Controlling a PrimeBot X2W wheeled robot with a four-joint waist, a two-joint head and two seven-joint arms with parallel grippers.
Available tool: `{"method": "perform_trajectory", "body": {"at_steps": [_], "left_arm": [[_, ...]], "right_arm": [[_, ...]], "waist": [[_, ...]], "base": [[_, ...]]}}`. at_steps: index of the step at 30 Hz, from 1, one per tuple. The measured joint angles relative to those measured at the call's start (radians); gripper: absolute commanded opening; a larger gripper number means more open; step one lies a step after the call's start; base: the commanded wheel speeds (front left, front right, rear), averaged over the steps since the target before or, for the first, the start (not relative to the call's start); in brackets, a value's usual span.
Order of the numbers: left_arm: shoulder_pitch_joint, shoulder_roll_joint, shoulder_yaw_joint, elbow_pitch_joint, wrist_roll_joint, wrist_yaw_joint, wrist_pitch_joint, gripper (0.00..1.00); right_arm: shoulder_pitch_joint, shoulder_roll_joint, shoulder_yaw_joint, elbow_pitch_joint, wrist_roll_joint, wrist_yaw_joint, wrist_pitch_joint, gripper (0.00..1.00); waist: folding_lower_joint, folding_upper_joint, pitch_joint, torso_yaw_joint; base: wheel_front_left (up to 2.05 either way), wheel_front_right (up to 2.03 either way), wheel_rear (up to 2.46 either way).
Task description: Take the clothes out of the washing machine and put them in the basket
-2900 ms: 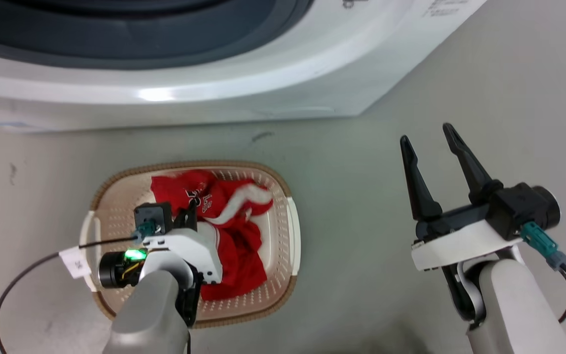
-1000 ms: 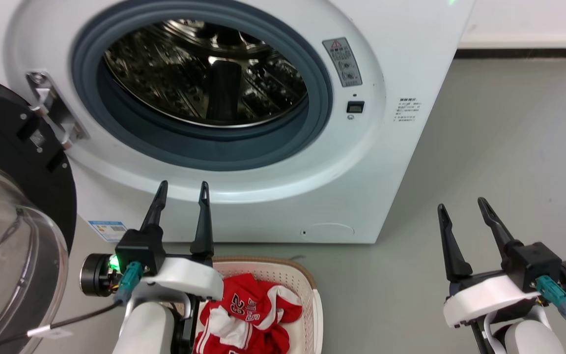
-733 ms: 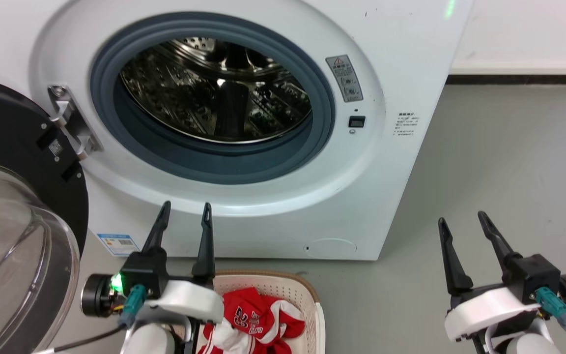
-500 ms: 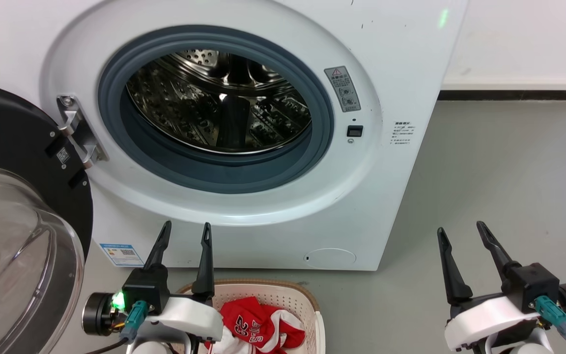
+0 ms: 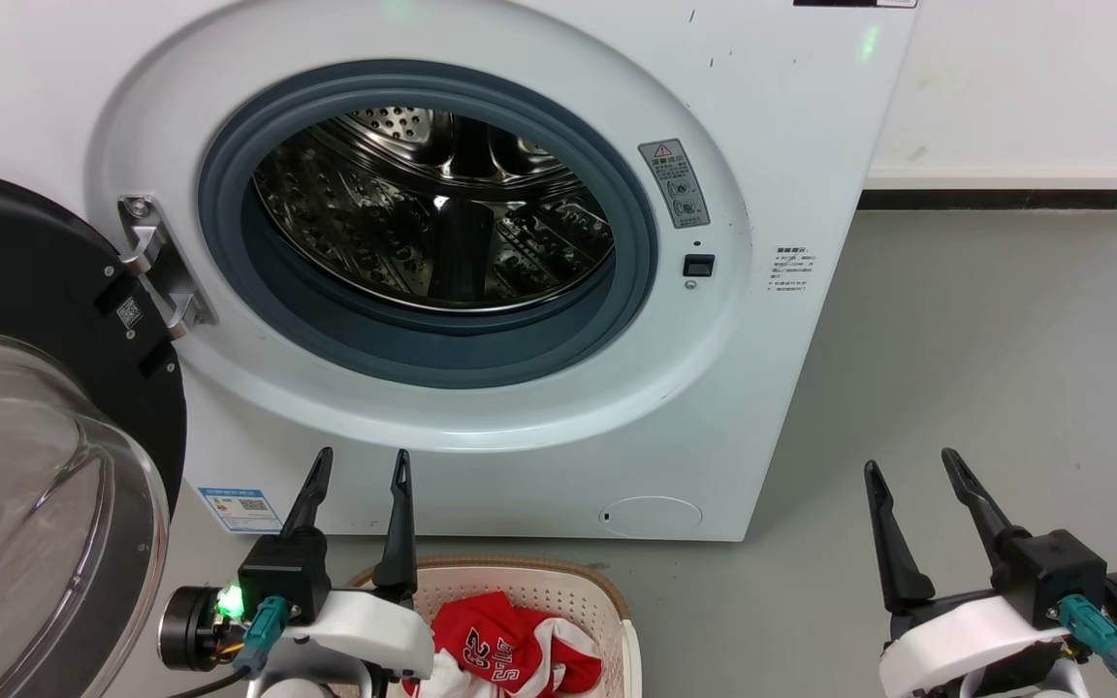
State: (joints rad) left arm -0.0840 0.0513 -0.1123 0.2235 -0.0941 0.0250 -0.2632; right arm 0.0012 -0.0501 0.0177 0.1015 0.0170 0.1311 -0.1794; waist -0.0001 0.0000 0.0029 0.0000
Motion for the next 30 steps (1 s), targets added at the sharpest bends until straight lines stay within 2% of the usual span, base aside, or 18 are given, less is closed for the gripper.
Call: {"method": "perform_trajectory", "body": {"at_steps": [11,12,16,30], "left_arm": [[0.000,0.000,0.003,0.006,-0.003,-0.001,0.000,1.00],[0.001,0.000,0.002,0.012,-0.005,-0.001,0.000,0.00],[0.024,-0.001,0.003,0.048,-0.023,-0.002,0.011,0.00],[0.024,-0.001,0.045,0.047,-0.295,-0.030,0.078,0.00]], "right_arm": [[0.000,0.000,0.000,0.002,0.003,0.000,0.000,1.00],[0.001,0.000,0.001,0.008,0.003,0.000,0.001,0.00],[0.017,0.001,0.001,0.040,0.017,0.000,0.004,0.00],[0.016,-0.003,-0.010,0.060,0.318,0.000,0.049,0.00]], "waist": [[0.0001,0.0000,0.000,-0.003],[0.0001,0.0000,0.000,-0.003],[0.0001,0.0000,0.000,-0.003],[0.0002,0.0000,0.000,-0.002]], "base": [[0.00,0.00,0.00],[0.00,0.00,0.00],[0.00,0.00,0.00],[0.00,0.00,0.00]]}}
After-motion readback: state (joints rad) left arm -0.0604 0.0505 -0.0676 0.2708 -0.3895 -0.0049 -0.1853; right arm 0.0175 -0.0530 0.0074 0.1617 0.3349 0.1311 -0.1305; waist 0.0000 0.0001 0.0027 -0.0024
